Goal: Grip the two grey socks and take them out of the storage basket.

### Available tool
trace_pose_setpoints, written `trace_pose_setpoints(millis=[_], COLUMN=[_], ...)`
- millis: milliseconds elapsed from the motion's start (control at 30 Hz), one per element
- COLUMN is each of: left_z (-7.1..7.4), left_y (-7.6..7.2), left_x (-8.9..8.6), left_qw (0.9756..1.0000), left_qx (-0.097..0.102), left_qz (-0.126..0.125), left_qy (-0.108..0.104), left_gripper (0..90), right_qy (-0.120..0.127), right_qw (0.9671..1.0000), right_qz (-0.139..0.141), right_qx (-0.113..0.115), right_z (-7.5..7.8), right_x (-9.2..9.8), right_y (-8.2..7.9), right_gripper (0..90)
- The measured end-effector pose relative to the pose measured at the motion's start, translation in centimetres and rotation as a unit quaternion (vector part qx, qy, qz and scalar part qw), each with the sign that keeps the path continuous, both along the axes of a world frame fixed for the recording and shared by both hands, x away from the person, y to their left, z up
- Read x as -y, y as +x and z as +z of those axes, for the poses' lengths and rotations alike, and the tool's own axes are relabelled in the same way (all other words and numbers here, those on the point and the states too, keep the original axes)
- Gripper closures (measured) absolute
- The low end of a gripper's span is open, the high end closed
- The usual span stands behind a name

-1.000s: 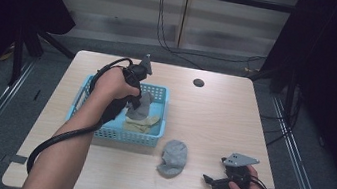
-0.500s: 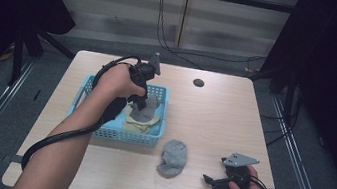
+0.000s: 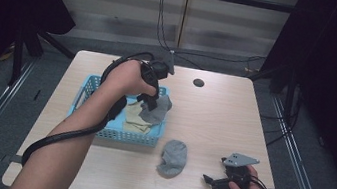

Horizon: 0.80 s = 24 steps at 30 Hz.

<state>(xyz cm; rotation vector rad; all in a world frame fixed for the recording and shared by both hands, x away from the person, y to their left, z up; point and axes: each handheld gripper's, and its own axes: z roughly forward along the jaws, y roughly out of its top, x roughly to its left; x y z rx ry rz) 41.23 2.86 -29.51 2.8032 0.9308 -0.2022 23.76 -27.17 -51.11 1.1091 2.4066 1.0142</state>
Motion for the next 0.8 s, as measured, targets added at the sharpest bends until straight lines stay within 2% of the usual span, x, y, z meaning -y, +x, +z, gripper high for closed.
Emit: trace_pose_setpoints(millis=[167,200,400,467,733,767,800], left_z=[0.5,0.5,0.3,0.0,-1.5,-1.7,-1.8], left_y=[-0.5,-0.8,-1.3,-1.6,-2.4,-2.4,-2.4], left_x=[1.5,2.2,4.0,5.2,7.9,8.1,8.3], left_qw=[0.9997,0.9994,0.9987,0.9981,0.9963,0.9961,0.9963], left_qx=[0.003,0.006,0.005,0.007,0.008,0.014,0.024], left_qz=[-0.025,-0.033,-0.050,-0.060,-0.086,-0.087,-0.081], left_qy=[0.001,0.004,-0.001,-0.004,-0.005,-0.007,-0.015], left_gripper=[75.5,75.5,75.4,75.4,74.6,71.8,58.1], right_qy=[0.000,0.000,0.000,0.000,0.000,0.000,-0.001], right_qw=[1.0000,1.0000,1.0000,1.0000,1.0000,1.0000,1.0000], right_qz=[0.000,0.000,-0.003,-0.003,-0.004,-0.004,-0.005], right_qx=[0.000,0.000,-0.001,-0.001,-0.001,-0.001,0.000], right_z=[0.0,0.0,0.0,0.0,0.0,0.0,0.0], right_x=[0.0,0.0,0.0,0.0,-0.1,-0.1,-0.1], right_y=[0.0,0.0,0.0,0.0,0.0,0.0,0.0], right_gripper=[4.8,4.8,4.7,4.8,4.7,4.8,4.8])
